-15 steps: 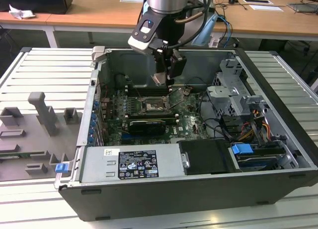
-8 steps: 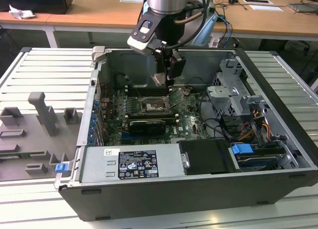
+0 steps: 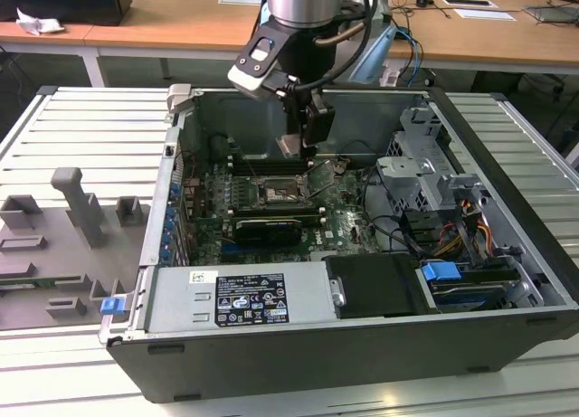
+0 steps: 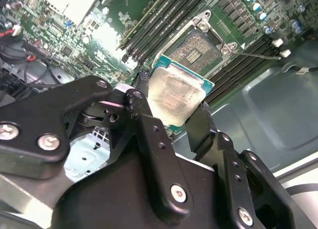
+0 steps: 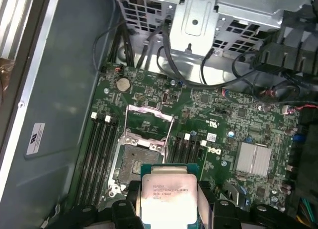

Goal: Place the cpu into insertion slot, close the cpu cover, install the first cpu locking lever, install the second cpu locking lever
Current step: 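Place the cpu into insertion slot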

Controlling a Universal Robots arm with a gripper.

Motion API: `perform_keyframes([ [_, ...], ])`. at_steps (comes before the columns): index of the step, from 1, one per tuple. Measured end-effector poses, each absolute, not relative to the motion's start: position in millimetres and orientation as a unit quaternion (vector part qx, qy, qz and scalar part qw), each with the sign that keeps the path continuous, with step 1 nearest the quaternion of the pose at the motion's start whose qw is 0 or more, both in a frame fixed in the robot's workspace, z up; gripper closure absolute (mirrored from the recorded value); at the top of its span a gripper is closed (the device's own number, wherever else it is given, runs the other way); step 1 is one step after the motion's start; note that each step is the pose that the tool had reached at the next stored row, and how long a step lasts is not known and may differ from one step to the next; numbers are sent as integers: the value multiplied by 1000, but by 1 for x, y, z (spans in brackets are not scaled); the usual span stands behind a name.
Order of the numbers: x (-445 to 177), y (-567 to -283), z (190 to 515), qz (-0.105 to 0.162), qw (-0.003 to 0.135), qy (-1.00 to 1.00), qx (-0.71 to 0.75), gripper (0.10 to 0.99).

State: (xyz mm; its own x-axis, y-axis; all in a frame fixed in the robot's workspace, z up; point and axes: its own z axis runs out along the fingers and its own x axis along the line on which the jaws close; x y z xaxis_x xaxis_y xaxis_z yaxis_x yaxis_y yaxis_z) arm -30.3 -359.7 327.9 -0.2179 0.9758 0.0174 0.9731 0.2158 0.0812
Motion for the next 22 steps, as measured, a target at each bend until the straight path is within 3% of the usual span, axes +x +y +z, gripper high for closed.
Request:
perform_keyframes([
  [22,-30,-360,318,33,22,700,713,549],
])
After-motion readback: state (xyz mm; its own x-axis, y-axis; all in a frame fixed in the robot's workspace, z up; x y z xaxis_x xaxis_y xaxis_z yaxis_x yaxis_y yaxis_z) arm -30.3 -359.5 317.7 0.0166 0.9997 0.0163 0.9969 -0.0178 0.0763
